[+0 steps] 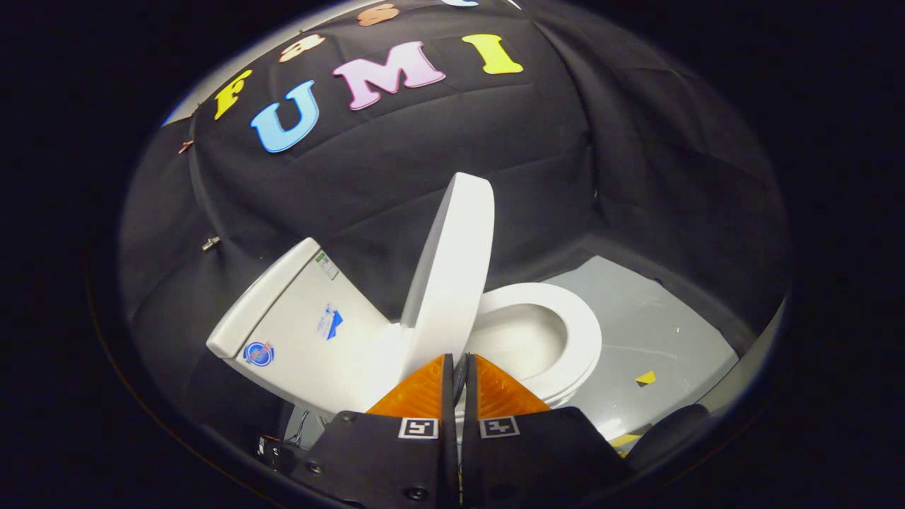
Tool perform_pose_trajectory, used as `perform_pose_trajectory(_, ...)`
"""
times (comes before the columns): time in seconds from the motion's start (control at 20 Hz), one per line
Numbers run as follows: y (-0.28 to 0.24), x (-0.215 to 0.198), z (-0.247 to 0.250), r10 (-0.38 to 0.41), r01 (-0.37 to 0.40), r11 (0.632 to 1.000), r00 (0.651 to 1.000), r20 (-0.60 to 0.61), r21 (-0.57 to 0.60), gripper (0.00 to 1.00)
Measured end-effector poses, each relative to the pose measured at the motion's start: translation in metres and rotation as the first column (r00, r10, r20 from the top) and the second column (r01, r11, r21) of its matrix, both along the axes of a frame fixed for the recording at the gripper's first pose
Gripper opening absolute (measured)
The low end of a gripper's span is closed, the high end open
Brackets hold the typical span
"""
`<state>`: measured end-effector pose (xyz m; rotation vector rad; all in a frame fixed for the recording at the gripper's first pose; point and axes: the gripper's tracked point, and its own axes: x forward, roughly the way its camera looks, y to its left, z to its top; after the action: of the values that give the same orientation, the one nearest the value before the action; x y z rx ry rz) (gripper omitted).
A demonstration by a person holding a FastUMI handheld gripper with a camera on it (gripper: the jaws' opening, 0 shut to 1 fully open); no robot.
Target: Open the toilet lid.
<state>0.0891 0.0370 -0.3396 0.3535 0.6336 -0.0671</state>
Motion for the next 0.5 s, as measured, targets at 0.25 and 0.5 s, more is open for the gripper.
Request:
perform_pose_trajectory(0.25,0.054,0.008,0.032,0.103,-0.099,0.993,0.993,0.057,-0.066,0.08)
perform_pose_trajectory(0.5,0.112,0.016,0.052,0.212,-0.202,0.975,0.972,0.099,-0.097,0.08)
